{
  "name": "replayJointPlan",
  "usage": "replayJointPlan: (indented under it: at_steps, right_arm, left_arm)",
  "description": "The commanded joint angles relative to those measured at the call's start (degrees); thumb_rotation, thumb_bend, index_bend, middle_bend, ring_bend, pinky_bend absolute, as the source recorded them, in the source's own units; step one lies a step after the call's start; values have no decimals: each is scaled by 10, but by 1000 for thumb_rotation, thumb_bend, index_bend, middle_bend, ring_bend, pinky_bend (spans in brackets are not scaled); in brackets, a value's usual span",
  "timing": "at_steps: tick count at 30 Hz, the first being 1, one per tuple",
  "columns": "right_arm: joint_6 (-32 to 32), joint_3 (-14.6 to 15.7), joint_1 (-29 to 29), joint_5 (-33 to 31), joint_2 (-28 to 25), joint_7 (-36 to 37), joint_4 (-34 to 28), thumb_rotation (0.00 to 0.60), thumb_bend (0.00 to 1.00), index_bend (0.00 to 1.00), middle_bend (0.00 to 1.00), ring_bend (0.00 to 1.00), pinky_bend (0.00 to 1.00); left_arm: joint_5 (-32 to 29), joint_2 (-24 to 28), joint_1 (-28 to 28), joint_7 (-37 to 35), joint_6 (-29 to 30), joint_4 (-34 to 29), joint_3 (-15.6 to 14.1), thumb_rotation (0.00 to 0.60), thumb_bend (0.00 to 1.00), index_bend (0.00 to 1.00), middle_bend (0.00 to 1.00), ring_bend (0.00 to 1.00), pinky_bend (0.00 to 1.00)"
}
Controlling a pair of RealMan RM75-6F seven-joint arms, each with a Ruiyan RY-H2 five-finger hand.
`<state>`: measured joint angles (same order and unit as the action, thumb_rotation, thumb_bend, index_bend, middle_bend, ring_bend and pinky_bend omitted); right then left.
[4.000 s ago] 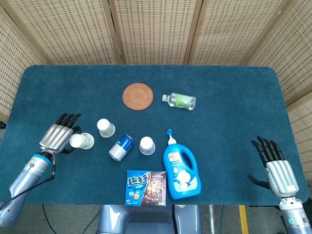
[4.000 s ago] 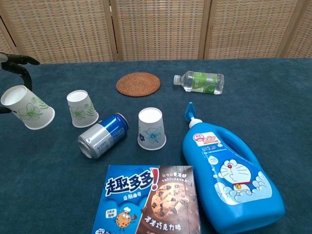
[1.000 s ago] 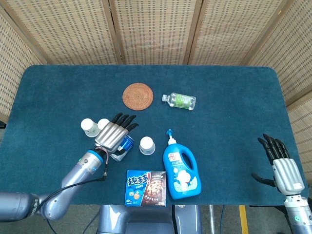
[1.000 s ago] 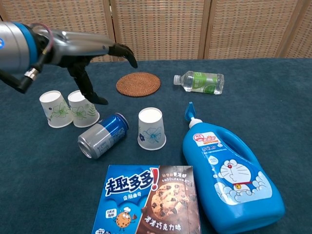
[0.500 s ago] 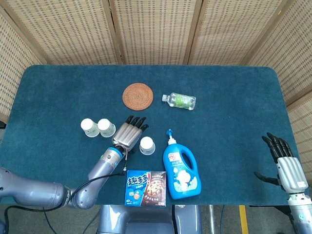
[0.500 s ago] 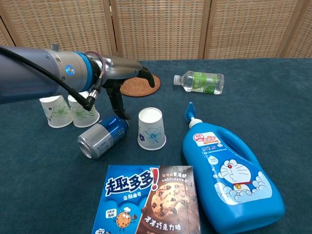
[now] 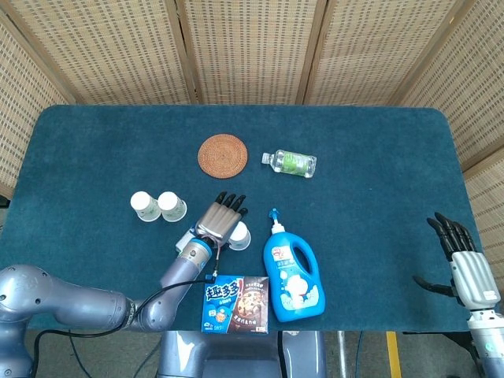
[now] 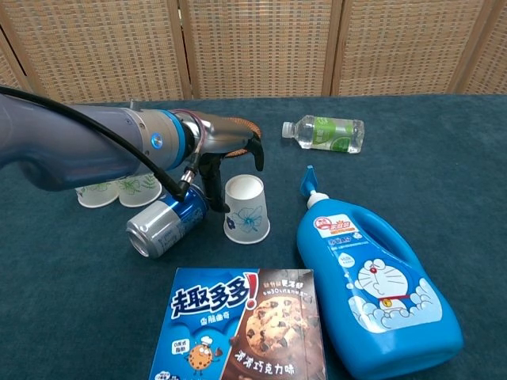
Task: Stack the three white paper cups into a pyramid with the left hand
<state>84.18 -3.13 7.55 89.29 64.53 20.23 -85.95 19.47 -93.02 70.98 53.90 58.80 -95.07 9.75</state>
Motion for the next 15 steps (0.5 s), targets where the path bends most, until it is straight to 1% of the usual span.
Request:
replayJointPlan:
  at_steps: [1,2,4,7,11,15]
  right_arm:
    - [2,0,-1,1,0,4,2,600,110,33,0,0,0]
    - [3,0,-1,2,0,5,3,600,111,35,0,0,0]
    - [5,0,-1,3,-1,7,3,600,110,38,0,0,0]
    - [8,1,-2,6,-1,8,2,600,110,41,0,0,0]
    - [10,1,-3,8,-2,5,0,600,111,42,0,0,0]
    - [10,1,-4,7,-2,2,-2,600,110,42,0,0,0]
  left_arm:
    - [4,-10,3,2,8,9,-5,600,275,416,0,0,0]
    - [3,-12,3,2,9,10,-6,600,277,452,0,0,0]
    - [1,-13,2,0,10,11,-7,600,279,486,0,0,0]
    - [8,-11,-2,-8,14,8,-8,600,281,506,0,0,0]
    - [31,5,-14,-29,21,-7,-6,600,283,503,0,0,0]
    - [45,37,-24,-41,30,-33,0,600,283,485,0,0,0]
